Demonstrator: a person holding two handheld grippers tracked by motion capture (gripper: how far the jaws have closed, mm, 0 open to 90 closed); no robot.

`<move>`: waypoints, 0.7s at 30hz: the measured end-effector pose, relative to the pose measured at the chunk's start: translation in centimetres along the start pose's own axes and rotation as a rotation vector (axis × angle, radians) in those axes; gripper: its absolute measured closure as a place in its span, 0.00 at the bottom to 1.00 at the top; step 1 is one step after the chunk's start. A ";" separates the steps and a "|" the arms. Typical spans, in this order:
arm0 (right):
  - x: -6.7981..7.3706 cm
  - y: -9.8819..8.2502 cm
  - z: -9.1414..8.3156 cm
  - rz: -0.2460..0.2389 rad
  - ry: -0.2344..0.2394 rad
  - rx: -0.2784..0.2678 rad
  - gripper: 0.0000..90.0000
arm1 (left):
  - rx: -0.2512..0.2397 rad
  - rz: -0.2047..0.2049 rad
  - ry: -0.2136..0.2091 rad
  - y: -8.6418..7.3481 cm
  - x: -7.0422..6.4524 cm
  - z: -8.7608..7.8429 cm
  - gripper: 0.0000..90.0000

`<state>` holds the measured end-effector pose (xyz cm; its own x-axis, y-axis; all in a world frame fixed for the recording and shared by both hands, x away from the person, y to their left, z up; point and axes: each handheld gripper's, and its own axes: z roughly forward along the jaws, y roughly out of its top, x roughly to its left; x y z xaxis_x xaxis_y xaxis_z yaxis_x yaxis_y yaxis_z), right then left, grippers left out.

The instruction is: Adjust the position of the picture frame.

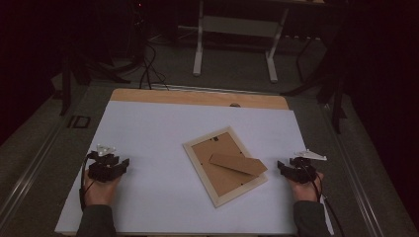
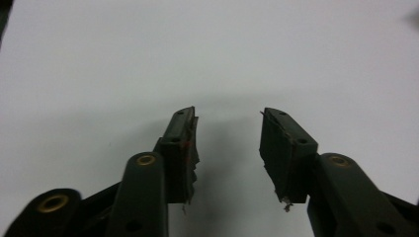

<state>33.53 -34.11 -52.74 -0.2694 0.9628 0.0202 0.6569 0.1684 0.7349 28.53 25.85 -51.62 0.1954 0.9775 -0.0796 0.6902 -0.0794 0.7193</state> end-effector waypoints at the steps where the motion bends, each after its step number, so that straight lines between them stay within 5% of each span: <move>1: 0.2 0.0 0.0 -0.010 0.002 0.003 0.48 | -0.020 -0.001 -0.029 0.0 -0.1 -0.3 0.66; 5: 0.6 0.0 0.0 -0.040 0.018 0.002 0.50 | -0.054 0.014 -0.095 -0.5 -0.6 -0.5 0.68; 21: 1.9 0.3 -1.1 -0.109 0.084 -0.019 0.61 | -0.124 0.151 -0.188 -2.0 -2.3 -1.4 0.72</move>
<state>32.52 -32.48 -51.74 -0.3966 0.9180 -0.0047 0.6074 0.2663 0.7484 25.73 24.07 -51.93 0.4238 0.9019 -0.0829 0.5547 -0.1861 0.8110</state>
